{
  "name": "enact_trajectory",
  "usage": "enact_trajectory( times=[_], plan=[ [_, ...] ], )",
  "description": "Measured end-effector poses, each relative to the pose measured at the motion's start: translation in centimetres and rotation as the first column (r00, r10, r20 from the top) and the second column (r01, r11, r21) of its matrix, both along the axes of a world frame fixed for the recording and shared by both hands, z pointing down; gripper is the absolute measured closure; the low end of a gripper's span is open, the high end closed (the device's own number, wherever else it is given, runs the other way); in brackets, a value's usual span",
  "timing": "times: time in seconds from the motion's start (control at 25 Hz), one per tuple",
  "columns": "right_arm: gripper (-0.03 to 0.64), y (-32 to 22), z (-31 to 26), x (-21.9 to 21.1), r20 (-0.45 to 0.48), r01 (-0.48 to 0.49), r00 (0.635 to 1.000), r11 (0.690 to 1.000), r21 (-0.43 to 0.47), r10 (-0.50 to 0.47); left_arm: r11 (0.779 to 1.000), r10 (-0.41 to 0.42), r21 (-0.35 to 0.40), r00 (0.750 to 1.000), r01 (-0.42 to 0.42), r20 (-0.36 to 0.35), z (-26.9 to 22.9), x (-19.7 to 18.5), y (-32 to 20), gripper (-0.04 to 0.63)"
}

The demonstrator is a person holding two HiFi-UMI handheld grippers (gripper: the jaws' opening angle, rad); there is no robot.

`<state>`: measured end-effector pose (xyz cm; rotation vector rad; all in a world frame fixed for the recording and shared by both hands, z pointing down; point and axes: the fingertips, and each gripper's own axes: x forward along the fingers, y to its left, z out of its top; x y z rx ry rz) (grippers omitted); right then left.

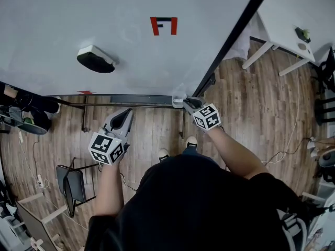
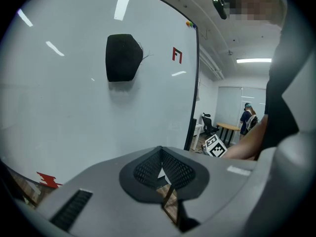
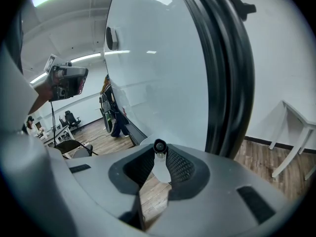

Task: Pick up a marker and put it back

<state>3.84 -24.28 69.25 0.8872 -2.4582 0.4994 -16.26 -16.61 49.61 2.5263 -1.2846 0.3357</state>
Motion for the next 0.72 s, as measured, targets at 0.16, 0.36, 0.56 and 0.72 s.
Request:
enact_trajectory(
  times=[0.16,0.36,0.56,0.72],
  plan=[
    [0.551,-0.2,-0.7,-0.3,-0.001,0.0,1.0,1.0,0.011,0.0,1.0,-0.001,0.006,1.0,0.001,-0.003,-0.2,-0.3,0.1,0.584],
    [0.551,-0.6,-1.6,-0.5,0.0,0.0,1.0,1.0,0.028,0.0,1.0,0.003,0.014,1.0,-0.003,-0.006,-0.3,-0.5,0.0,0.584],
    [0.551,-0.7,-3.6,-0.8,0.01,0.002,1.0,0.998,0.059,-0.002,1.0,0.007,0.024,1.0,-0.007,-0.014,-0.7,-0.7,-0.1,0.584],
    [0.551,-0.3,-5.5,-1.0,0.003,0.026,1.0,0.996,0.086,-0.026,0.999,0.031,0.026,0.999,-0.031,-0.009,-0.8,-0.3,0.0,0.584]
  ],
)
